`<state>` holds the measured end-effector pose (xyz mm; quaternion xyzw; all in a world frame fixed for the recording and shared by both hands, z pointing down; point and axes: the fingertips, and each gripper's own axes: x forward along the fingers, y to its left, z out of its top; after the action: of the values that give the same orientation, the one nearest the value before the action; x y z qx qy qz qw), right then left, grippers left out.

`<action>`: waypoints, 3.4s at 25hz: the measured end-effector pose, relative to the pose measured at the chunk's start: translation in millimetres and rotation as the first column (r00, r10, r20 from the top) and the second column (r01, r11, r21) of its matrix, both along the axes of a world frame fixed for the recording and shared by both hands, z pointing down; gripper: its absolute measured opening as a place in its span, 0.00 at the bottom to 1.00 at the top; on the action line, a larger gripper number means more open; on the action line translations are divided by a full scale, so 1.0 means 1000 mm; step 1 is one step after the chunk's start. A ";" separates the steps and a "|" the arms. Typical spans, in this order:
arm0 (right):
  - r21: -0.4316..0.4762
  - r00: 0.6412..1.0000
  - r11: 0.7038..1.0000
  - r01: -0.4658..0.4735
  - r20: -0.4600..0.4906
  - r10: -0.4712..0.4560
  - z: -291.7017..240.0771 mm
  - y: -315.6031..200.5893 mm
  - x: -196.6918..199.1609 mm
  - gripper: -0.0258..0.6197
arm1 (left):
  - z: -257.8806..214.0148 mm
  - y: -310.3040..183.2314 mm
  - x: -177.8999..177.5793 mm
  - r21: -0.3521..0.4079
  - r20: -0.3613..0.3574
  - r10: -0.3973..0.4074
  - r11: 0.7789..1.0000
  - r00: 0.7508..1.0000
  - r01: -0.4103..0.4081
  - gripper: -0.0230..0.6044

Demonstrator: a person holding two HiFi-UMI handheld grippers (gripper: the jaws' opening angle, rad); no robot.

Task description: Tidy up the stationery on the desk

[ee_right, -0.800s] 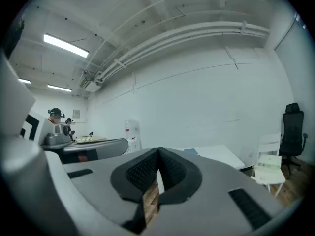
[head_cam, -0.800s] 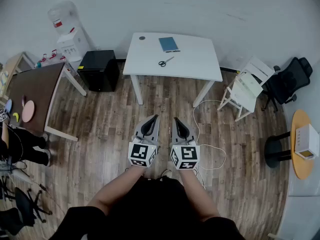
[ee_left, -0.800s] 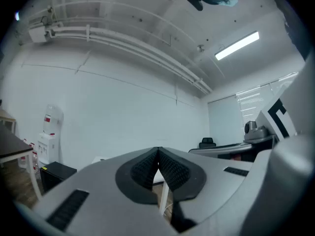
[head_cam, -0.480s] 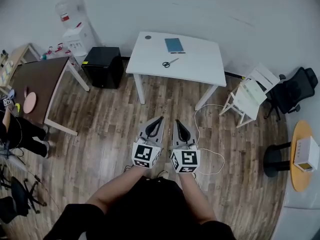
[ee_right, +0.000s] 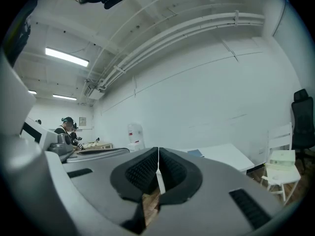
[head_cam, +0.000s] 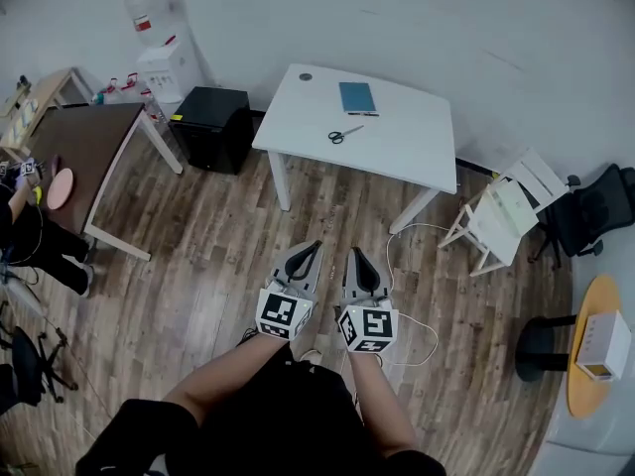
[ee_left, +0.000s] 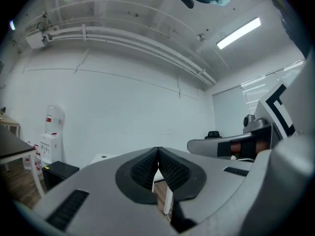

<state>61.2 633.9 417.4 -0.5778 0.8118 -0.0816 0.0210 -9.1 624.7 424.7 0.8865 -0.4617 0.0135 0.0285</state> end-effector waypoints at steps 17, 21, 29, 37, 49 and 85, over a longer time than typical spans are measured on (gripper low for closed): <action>-0.076 0.993 0.997 -0.013 -0.115 0.005 0.036 -0.238 -0.020 0.09 | 0.027 -0.232 -0.006 -0.083 -0.026 0.038 0.996 0.999 -0.040 0.06; -0.109 0.992 0.994 -0.019 -0.126 0.005 0.049 -0.276 -0.023 0.09 | 0.033 -0.276 -0.020 -0.095 -0.025 0.049 0.994 0.998 -0.052 0.06; -0.126 0.981 0.991 -0.046 -0.190 0.022 0.067 -0.338 -0.031 0.09 | 0.050 -0.349 -0.067 -0.109 -0.023 0.070 0.991 0.997 -0.072 0.06; -0.134 0.982 0.990 -0.043 -0.188 0.017 0.069 -0.355 -0.037 0.09 | 0.061 -0.371 -0.068 -0.130 -0.028 0.116 0.984 0.993 -0.119 0.06; -0.119 0.993 0.992 0.046 -0.099 -0.058 0.079 -0.412 -0.023 0.09 | 0.087 -0.413 -0.058 -0.190 -0.034 0.085 0.978 0.996 -0.090 0.06; -0.408 0.988 0.902 0.138 -0.001 -0.152 0.223 -0.759 0.135 0.09 | 0.232 -0.744 0.050 -0.463 0.063 -0.068 0.882 0.996 0.089 0.06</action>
<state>196.1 -125.1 640.6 -0.5087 0.8181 -0.2405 -0.1192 41.3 -119.3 656.7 0.8337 -0.4810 0.1426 0.2305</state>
